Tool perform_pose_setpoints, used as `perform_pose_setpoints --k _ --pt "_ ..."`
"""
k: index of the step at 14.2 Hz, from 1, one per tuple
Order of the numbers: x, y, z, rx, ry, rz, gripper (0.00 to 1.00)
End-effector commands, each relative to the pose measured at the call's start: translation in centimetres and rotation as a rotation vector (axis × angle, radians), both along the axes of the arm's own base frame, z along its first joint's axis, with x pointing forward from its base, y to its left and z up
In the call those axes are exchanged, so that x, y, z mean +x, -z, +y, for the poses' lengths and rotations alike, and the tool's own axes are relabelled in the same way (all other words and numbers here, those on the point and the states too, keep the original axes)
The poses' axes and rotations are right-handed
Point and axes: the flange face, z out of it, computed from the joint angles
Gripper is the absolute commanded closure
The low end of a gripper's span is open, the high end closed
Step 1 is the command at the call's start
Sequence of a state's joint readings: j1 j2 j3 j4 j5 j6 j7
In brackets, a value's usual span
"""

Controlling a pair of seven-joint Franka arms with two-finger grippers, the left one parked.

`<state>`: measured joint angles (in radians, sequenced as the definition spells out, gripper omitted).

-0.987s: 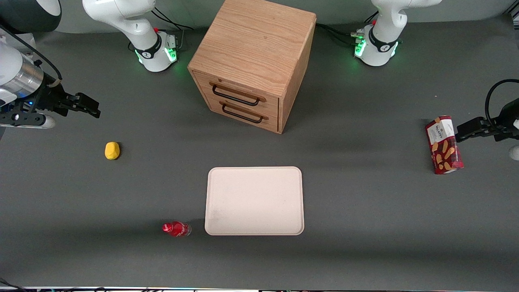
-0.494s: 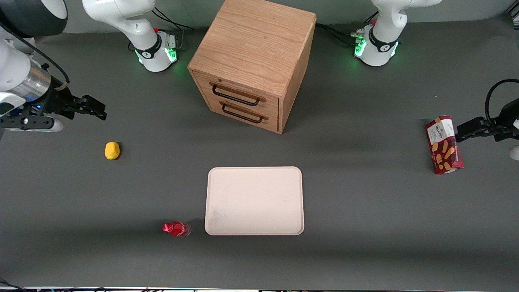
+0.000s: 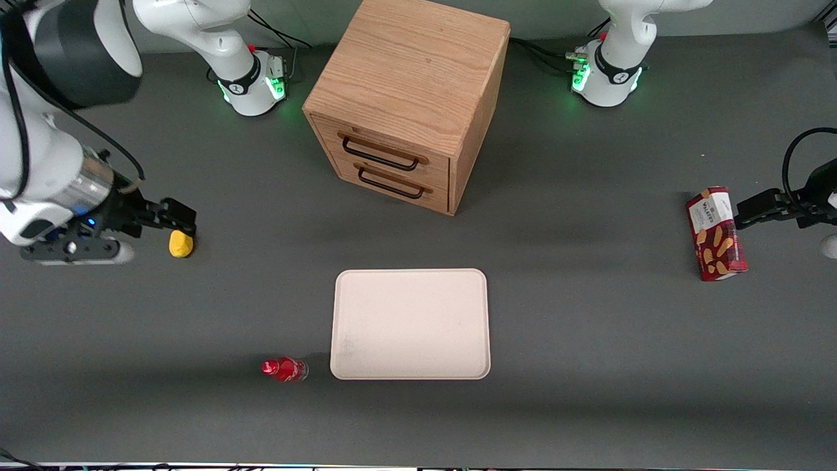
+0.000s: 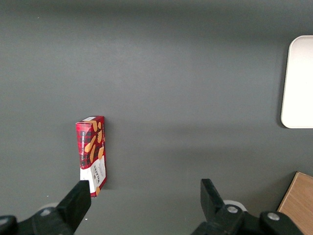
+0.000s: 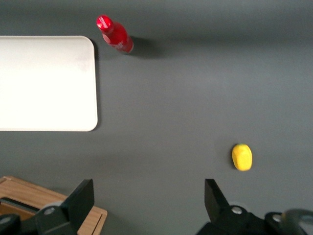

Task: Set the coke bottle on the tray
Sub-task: 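Move the right gripper over to the red Coca-Cola bottle beside the tray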

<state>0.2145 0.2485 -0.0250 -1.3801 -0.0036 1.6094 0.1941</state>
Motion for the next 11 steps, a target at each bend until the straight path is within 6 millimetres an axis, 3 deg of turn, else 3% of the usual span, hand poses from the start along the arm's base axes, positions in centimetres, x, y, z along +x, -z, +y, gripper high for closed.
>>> perform_pose_setpoints --k 1,6,9,11 --pt "4.6 1.3 2.8 0.027 -0.012 -0.026 0.00" --pt "9.8 5.5 4.6 0.051 -0.038 -0.090 0.00" --pt "12.1 10.1 5.2 0.059 -0.049 -0.126 0.00" --pt "13.4 11.7 5.4 0.068 -0.069 -0.168 0.00"
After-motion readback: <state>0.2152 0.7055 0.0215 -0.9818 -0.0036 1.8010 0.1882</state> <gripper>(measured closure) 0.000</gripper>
